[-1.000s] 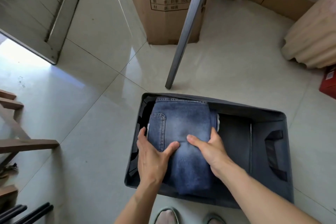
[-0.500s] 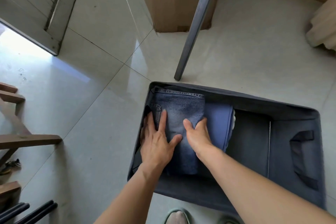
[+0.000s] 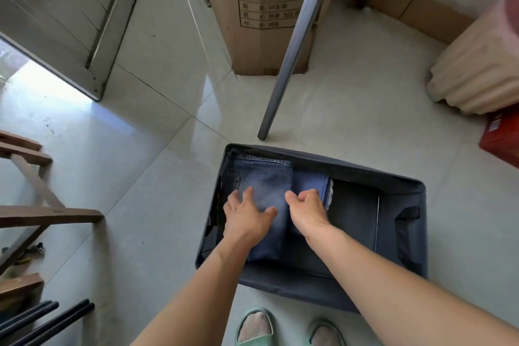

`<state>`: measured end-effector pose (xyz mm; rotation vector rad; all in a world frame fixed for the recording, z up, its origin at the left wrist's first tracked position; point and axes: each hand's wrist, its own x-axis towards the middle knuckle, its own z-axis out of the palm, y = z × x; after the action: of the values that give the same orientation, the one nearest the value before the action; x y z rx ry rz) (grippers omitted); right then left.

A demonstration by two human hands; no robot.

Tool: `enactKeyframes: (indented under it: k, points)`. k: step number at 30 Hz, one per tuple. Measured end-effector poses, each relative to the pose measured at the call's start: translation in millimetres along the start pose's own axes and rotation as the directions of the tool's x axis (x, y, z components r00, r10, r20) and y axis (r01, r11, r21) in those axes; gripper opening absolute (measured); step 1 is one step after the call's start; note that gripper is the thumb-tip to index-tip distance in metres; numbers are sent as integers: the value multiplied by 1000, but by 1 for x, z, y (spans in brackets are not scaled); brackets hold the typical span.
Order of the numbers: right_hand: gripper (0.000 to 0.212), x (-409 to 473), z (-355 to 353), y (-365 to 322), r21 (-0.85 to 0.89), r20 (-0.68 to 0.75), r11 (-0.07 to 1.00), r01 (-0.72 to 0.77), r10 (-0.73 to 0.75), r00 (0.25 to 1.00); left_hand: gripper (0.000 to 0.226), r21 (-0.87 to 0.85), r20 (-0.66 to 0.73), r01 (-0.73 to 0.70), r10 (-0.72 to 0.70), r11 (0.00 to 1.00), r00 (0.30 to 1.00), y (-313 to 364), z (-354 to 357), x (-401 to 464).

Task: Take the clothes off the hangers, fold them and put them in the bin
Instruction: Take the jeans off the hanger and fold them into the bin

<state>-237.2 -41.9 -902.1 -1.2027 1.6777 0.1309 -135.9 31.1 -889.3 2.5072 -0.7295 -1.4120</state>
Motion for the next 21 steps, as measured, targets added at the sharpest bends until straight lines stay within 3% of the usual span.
enactKeyframes:
  k: [5,12,17,21]
  points:
    - [28,-66,-25,-23,137,40,990,-28,23,999,62,-162,62,-33,44,986,997,39,-33,-60]
    - [23,-187,-117,-90,276,171,960,-42,-6,985,48,-327,21,-68,80,943,997,95,-112,-164]
    - [22,-279,-195,-142,405,156,914,42,-114,981,35,-454,-41,-133,129,881,991,142,-171,-251]
    - [23,-348,-252,-176,458,91,881,119,-179,980,36,-538,-42,-198,209,819,977,179,-209,-319]
